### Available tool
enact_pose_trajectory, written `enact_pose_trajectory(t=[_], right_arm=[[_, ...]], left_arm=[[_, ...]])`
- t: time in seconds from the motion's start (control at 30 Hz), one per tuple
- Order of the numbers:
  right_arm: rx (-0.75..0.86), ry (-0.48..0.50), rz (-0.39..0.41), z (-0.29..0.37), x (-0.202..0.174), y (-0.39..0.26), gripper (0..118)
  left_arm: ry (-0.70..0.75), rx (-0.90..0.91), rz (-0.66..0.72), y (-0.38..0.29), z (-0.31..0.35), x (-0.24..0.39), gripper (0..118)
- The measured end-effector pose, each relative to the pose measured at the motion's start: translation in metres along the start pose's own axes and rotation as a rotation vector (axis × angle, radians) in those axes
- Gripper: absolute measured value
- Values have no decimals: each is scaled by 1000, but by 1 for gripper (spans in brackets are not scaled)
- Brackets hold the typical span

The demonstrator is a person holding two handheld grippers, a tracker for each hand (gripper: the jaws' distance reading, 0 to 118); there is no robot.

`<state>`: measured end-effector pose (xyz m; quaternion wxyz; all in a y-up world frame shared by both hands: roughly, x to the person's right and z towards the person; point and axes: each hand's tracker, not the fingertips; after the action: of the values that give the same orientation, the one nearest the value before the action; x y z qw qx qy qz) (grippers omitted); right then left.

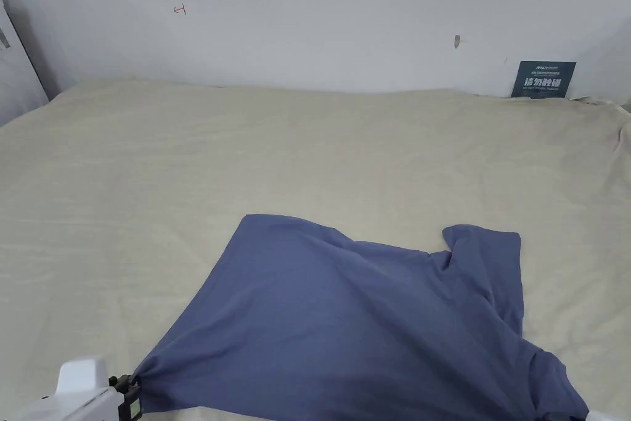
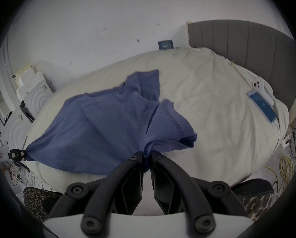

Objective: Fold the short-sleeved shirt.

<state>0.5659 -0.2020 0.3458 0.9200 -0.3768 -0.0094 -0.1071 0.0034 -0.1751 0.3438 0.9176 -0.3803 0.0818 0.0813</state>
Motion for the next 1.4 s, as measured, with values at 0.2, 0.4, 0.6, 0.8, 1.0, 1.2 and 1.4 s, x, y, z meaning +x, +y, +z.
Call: enact_pose_trajectory(t=[0.2, 0.4, 0.6, 0.8, 1.0, 1.2, 1.4], right_arm=[[-129, -77, 28, -35, -6, -3, 7], [-164, -89, 70, -36, -13, 4, 15], [-25, -59, 38, 12, -24, 41, 95], [178, -27, 68, 55, -35, 91, 95], [359, -40, 141, 81, -57, 117, 89], [451, -70, 184, 89, -74, 125, 15], [482, -55, 183, 83, -73, 132, 0]], left_arm=[[21, -86, -10, 0, -33, 15, 2], [31, -199, -14, 4, -56, 32, 18], [13, -110, -7, 24, -29, 50, 99], [-65, 97, 18, 71, 23, 75, 103], [-120, 255, -42, 110, 51, 106, 103], [-188, 424, -53, 119, 63, 127, 27], [-242, 391, -78, 136, 40, 133, 0]])
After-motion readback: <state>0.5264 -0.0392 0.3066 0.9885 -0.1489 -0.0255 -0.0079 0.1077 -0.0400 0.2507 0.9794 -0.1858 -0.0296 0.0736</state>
